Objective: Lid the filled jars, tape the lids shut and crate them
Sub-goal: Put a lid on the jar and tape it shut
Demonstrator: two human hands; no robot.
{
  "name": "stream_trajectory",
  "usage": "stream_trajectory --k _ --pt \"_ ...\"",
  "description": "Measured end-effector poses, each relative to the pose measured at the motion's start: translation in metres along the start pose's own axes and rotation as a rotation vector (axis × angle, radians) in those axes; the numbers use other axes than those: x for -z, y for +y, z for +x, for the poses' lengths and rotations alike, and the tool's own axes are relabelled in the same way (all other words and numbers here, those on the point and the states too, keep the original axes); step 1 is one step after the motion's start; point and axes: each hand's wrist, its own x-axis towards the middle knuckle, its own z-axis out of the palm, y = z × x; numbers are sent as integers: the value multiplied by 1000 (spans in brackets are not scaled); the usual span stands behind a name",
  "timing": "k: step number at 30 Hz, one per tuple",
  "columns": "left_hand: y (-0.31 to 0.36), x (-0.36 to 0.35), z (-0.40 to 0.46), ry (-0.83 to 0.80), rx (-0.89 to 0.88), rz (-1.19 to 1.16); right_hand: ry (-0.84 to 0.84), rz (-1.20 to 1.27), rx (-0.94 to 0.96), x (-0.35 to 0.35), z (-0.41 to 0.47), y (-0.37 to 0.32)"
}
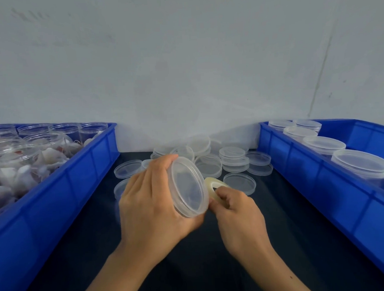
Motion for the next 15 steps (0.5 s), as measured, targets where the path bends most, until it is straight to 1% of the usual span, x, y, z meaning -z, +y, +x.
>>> stream_trajectory --k 4,10,13,15 --pt "1 -1 -1 6 -41 15 1 24 -14 0 2 2" --pt "6 -2 -1 29 -50 -4 31 41 -10 0 5 6" --pt "5 -1 -1 -28 29 -101 3 85 43 2 5 6" --pt "-1 3 -2 -89 152 -286 -32 123 98 2 2 4"
